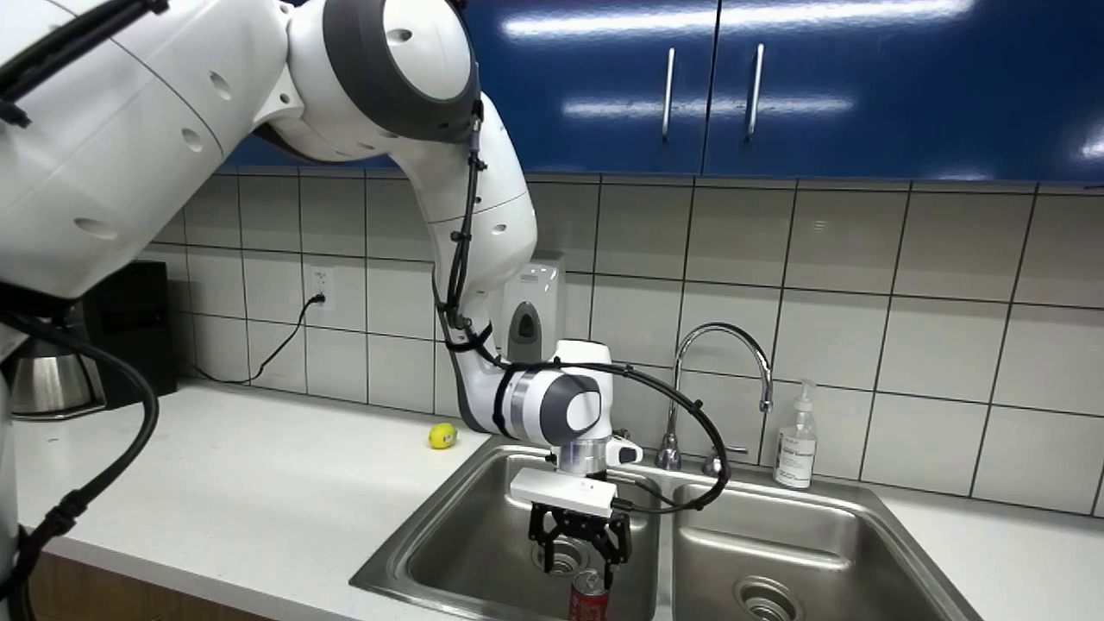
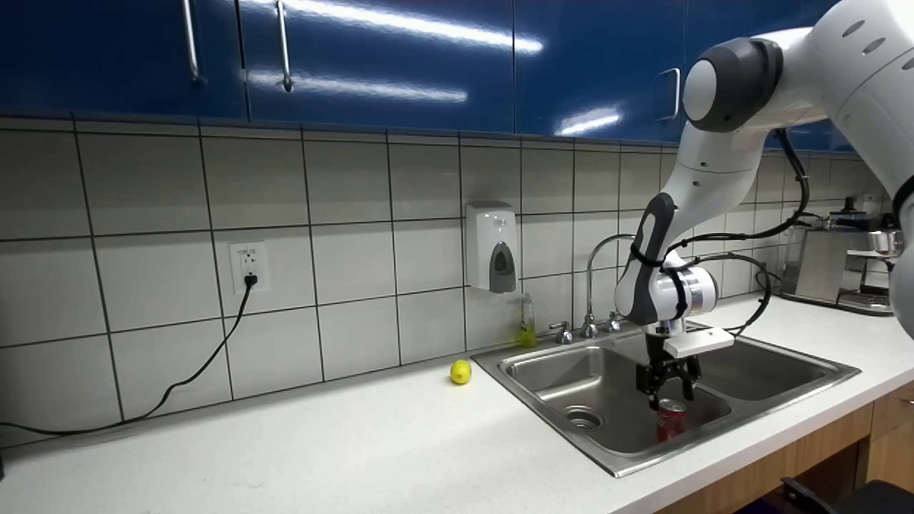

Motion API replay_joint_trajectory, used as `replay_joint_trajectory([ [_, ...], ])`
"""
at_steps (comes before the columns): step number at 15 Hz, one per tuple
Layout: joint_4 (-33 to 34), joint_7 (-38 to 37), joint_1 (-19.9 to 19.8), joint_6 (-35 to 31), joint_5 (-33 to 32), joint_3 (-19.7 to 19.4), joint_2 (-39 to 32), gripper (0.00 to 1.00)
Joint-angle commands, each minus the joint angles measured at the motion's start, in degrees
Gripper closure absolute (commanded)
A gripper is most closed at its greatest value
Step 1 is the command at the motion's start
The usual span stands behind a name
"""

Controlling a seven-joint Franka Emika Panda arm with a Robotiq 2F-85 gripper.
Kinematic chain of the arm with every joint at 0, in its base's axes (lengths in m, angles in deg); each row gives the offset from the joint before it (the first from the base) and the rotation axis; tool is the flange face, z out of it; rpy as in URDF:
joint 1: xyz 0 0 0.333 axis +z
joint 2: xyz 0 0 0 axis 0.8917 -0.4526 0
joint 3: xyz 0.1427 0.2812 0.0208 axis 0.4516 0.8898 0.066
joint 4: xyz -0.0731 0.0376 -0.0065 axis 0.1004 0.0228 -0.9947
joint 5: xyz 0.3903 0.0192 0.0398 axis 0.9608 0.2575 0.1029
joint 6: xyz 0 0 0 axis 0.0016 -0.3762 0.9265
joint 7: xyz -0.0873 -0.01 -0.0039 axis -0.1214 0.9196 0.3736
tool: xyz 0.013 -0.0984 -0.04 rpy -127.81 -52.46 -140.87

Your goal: Remove the red can from the sink and put it on the counter

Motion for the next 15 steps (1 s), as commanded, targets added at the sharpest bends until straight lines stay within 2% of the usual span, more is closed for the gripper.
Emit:
replay_joint_trajectory([
  [1,2.3,0.8,-1.8,-0.6,0.7,1.0,-1.9,0.00],
  [15,6.1,0.8,-3.3,-0.1,0.9,1.5,-6.4,0.00],
])
